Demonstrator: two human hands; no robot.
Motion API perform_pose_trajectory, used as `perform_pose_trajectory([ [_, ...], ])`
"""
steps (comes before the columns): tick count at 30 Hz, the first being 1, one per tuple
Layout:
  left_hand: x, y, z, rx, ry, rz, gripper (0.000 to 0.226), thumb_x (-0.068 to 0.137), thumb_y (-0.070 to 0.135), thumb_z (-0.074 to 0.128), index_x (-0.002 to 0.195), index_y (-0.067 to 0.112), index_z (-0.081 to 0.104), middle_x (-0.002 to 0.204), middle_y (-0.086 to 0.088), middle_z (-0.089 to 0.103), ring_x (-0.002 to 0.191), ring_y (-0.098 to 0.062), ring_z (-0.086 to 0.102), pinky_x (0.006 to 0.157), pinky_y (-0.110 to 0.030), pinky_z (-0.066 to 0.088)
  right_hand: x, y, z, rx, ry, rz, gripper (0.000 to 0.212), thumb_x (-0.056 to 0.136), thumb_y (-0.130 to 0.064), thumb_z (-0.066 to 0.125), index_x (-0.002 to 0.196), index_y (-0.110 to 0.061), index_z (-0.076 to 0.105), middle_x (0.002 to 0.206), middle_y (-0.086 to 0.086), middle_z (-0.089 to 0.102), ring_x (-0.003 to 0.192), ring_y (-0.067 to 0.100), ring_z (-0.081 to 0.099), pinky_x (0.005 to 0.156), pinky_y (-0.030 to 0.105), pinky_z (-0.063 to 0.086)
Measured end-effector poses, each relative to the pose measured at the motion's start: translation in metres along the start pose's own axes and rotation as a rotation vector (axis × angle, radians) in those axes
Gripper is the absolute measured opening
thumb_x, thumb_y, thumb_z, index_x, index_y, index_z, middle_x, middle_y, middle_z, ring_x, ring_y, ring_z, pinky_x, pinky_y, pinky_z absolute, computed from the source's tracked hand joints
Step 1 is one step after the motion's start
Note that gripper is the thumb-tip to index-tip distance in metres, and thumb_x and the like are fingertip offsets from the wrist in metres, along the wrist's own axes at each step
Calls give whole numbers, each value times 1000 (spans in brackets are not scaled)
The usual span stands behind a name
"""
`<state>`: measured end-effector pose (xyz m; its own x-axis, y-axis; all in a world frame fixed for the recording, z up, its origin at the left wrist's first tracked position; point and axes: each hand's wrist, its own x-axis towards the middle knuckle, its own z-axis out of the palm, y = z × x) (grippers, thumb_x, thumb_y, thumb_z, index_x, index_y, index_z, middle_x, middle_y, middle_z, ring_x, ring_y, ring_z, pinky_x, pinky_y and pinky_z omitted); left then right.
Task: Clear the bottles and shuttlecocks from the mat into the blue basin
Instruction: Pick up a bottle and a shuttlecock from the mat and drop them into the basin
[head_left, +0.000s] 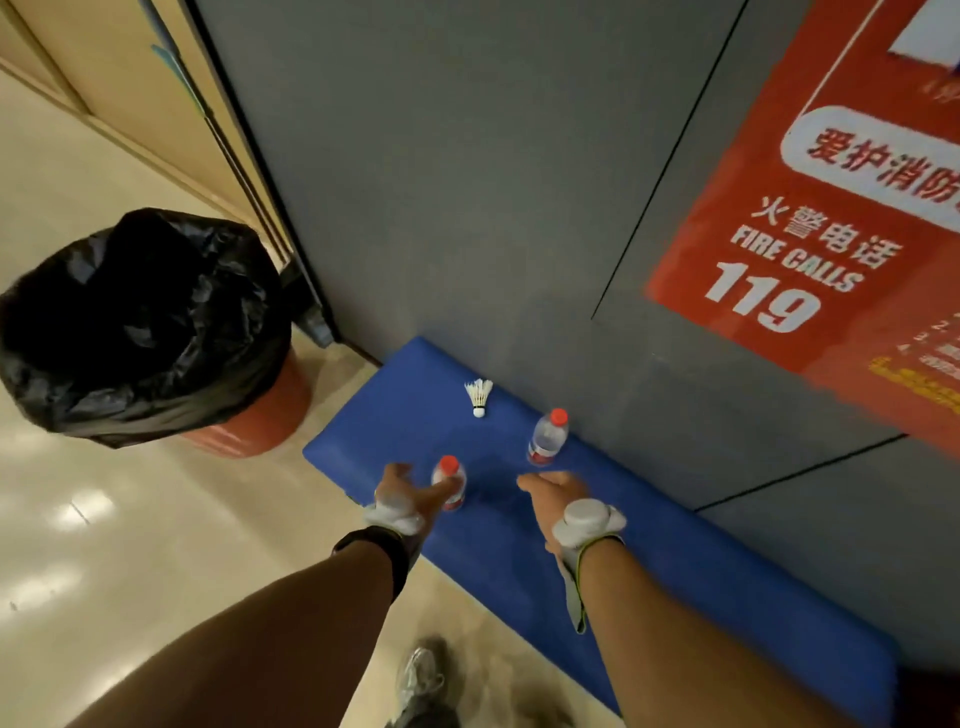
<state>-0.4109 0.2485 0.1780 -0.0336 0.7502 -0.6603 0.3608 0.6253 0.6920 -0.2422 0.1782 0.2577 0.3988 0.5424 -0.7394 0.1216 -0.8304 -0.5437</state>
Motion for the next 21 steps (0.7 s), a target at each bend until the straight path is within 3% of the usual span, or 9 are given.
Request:
perform_pose_trajectory([
  [2, 16, -14, 12, 12, 16, 1, 115, 39, 58, 84, 138, 21, 38, 141, -5, 44, 124, -27, 50, 102, -36, 44, 28, 8, 11, -3, -5, 30, 49, 87, -40, 57, 114, 0, 62, 114, 23, 63, 102, 43, 59, 94, 56, 49],
  [5, 30, -27, 26, 73, 55, 74, 109, 56, 42, 89, 145, 20, 30, 146, -2, 37, 132, -24, 42, 91, -24, 36, 66, 20, 23, 16, -29, 53, 47, 89, -38, 59, 123, -5, 57, 120, 13, 61, 109, 34, 58, 99, 48, 47],
  [8, 68, -52, 49, 8, 37, 58, 114, 59, 31, 91, 150, 24, 21, 154, -2, 28, 139, -24, 34, 102, -31, 36, 113, 39, 33, 26, -41, 92, 49, 90, -36, 60, 131, -12, 48, 131, 7, 54, 118, 28, 54, 103, 41, 42],
  [11, 102, -72, 68, -117, 42, 94, 114, 60, 11, 90, 149, 28, 21, 153, -1, 29, 139, -24, 34, 104, -35, 40, 162, 65, 40, -6, -79, 99, 47, 90, -38, 60, 130, -16, 48, 135, 3, 51, 120, 25, 53, 105, 41, 41],
  [15, 134, -98, 93, -184, 77, 189, 109, 61, -3, 87, 147, 26, 26, 144, -1, 36, 125, -18, 46, 75, -7, 49, 217, 102, 46, -22, -65, 152, 52, 81, -47, 61, 125, -22, 52, 125, 0, 56, 113, 28, 57, 101, 44, 46],
  [16, 141, -102, 99, -191, 88, 217, 107, 61, -3, 87, 146, 25, 28, 141, -1, 39, 122, -19, 49, 72, -6, 49, 231, 112, 48, -16, -64, 165, 56, 74, -53, 60, 121, -23, 55, 122, -1, 59, 109, 29, 59, 99, 47, 48],
  [17, 142, -101, 99, -204, 91, 230, 104, 61, -3, 87, 144, 25, 31, 139, -3, 42, 119, -20, 52, 75, -10, 51, 237, 115, 48, -8, -70, 176, 60, 67, -57, 58, 117, -23, 58, 119, -1, 61, 106, 30, 60, 97, 50, 49],
  [21, 158, -110, 103, -240, 81, 257, 82, 62, -1, 86, 129, 17, 43, 125, -17, 55, 110, -34, 62, 92, -48, 55, 276, 145, 54, 53, -69, 199, 68, 61, -58, 57, 118, -20, 60, 112, 1, 61, 110, 31, 60, 98, 52, 48],
])
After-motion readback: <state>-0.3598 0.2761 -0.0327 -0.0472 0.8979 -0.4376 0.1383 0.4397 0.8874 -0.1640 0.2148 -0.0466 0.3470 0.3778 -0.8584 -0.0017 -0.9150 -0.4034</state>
